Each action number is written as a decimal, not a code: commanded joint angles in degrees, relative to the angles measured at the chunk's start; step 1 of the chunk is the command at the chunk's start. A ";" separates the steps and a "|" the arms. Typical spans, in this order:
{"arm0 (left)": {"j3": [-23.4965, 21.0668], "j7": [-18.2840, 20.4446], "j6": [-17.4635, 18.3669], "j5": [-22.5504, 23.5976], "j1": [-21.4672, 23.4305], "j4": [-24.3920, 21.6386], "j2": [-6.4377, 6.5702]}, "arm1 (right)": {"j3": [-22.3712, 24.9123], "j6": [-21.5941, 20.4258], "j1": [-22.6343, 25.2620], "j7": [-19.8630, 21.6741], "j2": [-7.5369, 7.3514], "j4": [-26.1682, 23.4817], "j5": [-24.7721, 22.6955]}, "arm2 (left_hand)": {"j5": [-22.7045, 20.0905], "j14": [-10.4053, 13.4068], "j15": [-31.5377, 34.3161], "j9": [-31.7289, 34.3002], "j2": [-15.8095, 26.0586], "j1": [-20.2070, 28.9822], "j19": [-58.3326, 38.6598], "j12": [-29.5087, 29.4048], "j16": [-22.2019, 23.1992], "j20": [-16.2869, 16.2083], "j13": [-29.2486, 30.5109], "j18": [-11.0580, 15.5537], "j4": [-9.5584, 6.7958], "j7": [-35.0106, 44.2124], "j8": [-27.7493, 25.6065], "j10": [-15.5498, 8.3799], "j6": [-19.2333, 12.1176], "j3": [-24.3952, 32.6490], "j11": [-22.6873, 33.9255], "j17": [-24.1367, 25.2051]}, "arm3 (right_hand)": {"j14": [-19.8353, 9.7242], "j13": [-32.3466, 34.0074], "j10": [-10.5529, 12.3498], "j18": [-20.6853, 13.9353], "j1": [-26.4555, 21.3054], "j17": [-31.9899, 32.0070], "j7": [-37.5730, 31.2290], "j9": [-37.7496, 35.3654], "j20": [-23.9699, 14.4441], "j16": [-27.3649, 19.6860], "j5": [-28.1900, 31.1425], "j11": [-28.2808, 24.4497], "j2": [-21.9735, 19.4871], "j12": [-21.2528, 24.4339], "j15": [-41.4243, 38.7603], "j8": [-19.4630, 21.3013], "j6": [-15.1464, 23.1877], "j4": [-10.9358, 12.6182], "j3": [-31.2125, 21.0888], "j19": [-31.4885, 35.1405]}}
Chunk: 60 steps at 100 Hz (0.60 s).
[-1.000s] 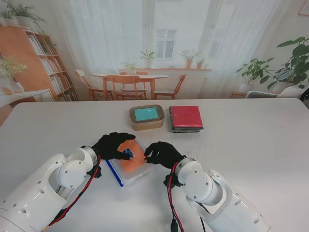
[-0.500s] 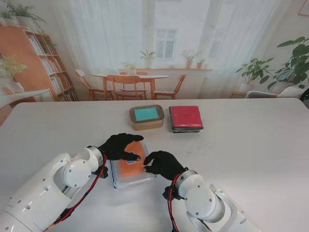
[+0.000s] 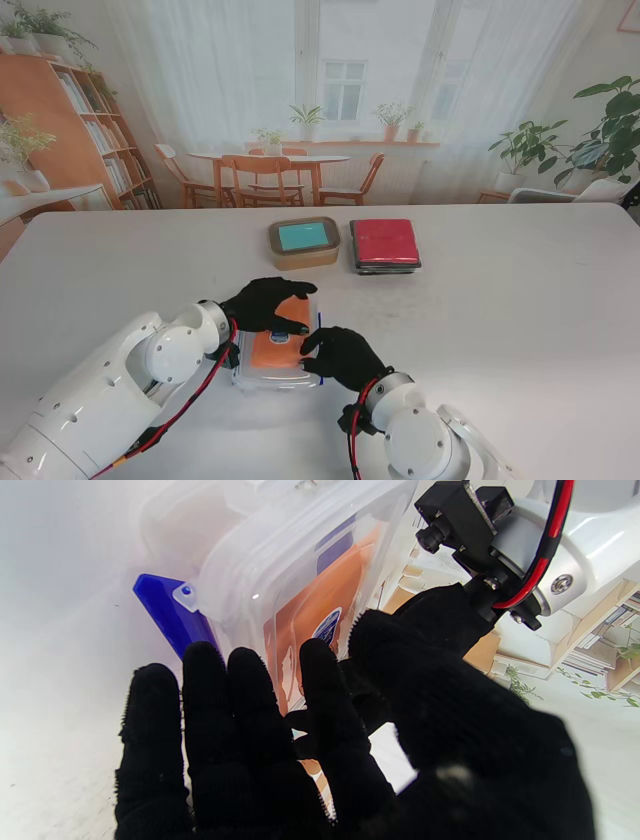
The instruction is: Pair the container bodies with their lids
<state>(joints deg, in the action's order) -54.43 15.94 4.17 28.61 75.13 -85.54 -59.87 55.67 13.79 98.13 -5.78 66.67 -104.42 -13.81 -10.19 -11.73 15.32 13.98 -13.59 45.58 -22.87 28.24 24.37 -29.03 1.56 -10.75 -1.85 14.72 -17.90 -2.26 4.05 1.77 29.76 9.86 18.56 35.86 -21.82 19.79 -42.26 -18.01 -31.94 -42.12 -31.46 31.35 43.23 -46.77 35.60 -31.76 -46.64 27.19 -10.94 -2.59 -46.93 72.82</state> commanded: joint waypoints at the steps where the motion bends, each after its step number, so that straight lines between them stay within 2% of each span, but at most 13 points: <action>1: 1.23 2.18 -0.66 0.12 2.23 1.82 -0.40 | -0.38 -0.48 0.36 0.85 0.33 -0.25 0.17 | 1.46 -3.94 12.11 -2.97 1.23 1.51 -28.29 -7.33 2.18 -3.72 7.28 1.63 -1.08 1.03 1.01 8.33 0.11 0.60 -14.29 -5.96 | -1.12 0.34 6.03 -1.20 -0.30 -0.31 -0.62 -0.76 -0.57 1.01 1.36 3.70 1.39 2.31 -1.22 0.24 -0.24 -1.14 0.53 2.80; 32: -2.08 2.54 -1.62 2.05 5.34 -0.01 -0.02 | -0.23 -1.47 -0.39 0.23 0.50 0.06 -0.01 | 1.43 -4.55 12.69 -2.74 1.19 1.48 -31.25 -7.20 2.28 -4.54 8.42 0.75 -1.13 1.90 0.87 8.37 -0.02 0.56 -13.49 -5.70 | -1.05 -0.08 6.04 -1.17 0.59 0.29 -0.22 -0.27 -0.81 1.37 1.41 3.09 1.21 1.97 -1.93 0.99 0.07 -0.60 0.69 3.25; 60: -4.80 0.48 -1.94 3.06 7.37 -1.00 -0.35 | -0.50 -2.77 -0.95 -0.47 0.74 0.78 0.42 | 1.48 -4.60 13.06 -2.58 1.11 1.37 -33.51 -7.24 2.34 -5.13 9.20 0.39 -1.15 2.11 0.95 8.08 -0.45 0.52 -12.95 -5.51 | -0.39 -0.11 5.32 -1.90 1.56 0.13 -0.77 -0.10 -2.27 3.03 1.53 0.70 1.33 0.51 -5.23 3.25 0.06 -0.25 1.12 5.31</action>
<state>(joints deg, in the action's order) -59.69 16.04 3.01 31.25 80.53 -88.62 -60.19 55.50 11.52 97.32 -6.93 66.86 -103.57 -13.65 -10.19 -10.48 17.43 13.14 -13.59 45.59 -30.05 28.07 24.33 -29.60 3.04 -9.18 -1.85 15.99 -17.90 -4.73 3.66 1.77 26.76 8.10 20.19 34.78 -18.13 19.76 -42.26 -17.83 -31.96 -41.93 -32.21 33.94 43.24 -46.61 35.60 -31.55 -50.63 28.81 -10.95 -2.59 -46.82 75.61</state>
